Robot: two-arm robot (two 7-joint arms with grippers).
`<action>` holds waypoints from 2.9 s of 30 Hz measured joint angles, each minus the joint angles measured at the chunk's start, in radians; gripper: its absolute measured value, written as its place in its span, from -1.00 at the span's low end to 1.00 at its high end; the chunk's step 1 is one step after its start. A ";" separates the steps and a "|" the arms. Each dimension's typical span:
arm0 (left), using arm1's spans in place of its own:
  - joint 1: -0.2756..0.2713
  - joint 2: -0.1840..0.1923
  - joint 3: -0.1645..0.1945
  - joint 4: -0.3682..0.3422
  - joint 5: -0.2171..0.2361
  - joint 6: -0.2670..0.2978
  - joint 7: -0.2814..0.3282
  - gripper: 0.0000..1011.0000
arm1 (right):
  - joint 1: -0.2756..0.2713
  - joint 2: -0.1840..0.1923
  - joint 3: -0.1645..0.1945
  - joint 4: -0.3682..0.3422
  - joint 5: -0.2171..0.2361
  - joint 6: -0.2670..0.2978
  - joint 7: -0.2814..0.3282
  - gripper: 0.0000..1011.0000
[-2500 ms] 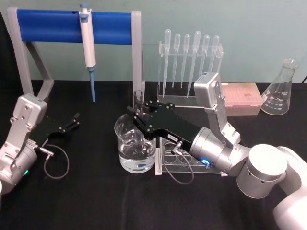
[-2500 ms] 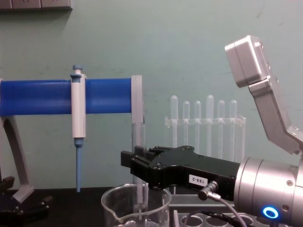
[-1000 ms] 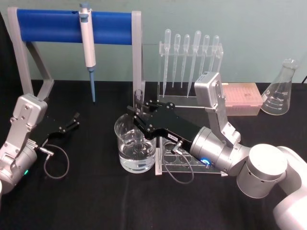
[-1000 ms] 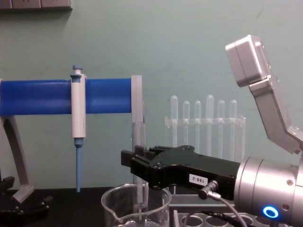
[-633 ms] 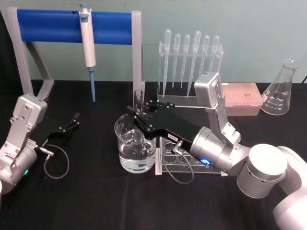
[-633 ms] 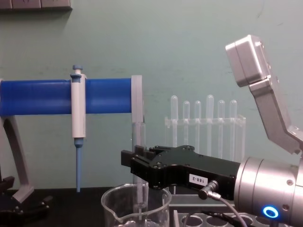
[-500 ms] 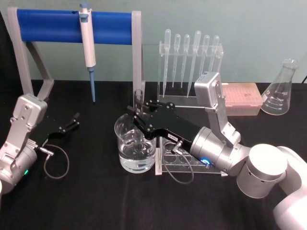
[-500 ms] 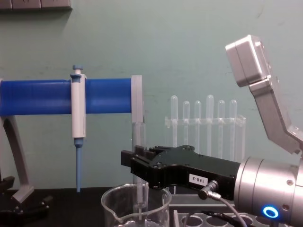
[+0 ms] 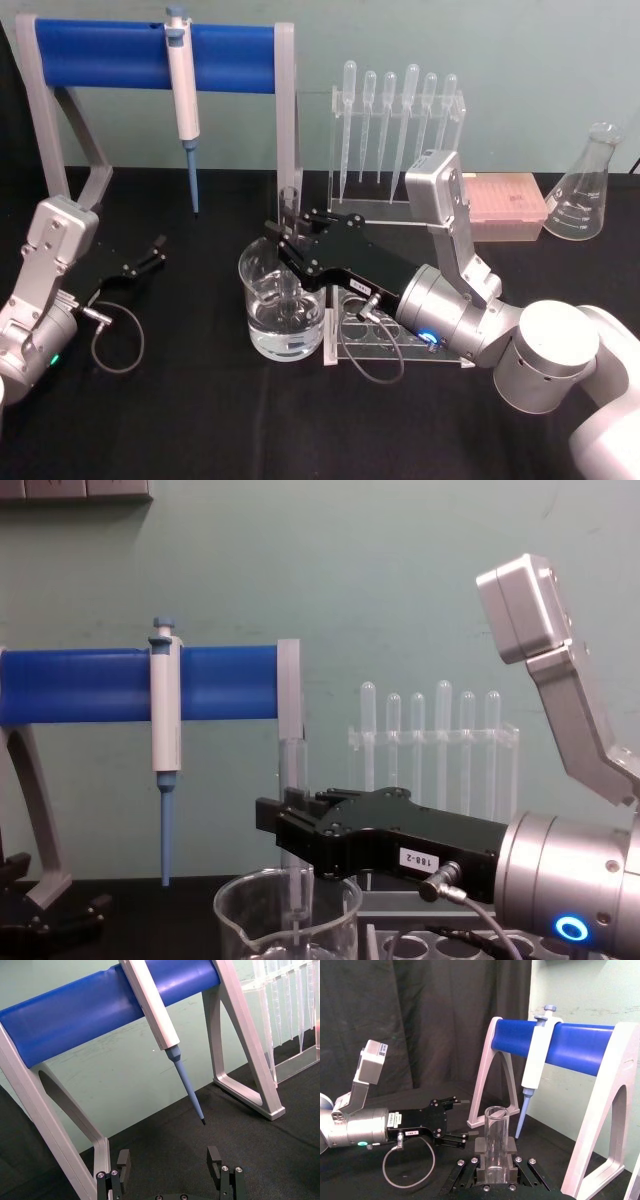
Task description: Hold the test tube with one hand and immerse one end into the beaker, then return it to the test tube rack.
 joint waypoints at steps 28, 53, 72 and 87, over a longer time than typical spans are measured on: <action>0.000 0.000 0.000 0.000 0.000 0.000 0.000 0.98 | 0.000 0.000 0.000 0.000 0.000 0.000 0.000 -0.53; 0.000 0.000 0.000 0.000 0.000 0.000 0.000 0.98 | 0.000 0.000 0.000 0.000 0.000 0.000 0.000 -0.53; 0.000 0.000 0.000 0.000 0.000 0.000 0.000 0.98 | 0.000 0.000 0.000 0.000 0.000 0.000 0.000 -0.53; 0.000 0.000 0.000 0.000 0.000 0.000 0.000 0.98 | 0.000 0.000 0.000 0.000 0.000 0.000 0.000 -0.53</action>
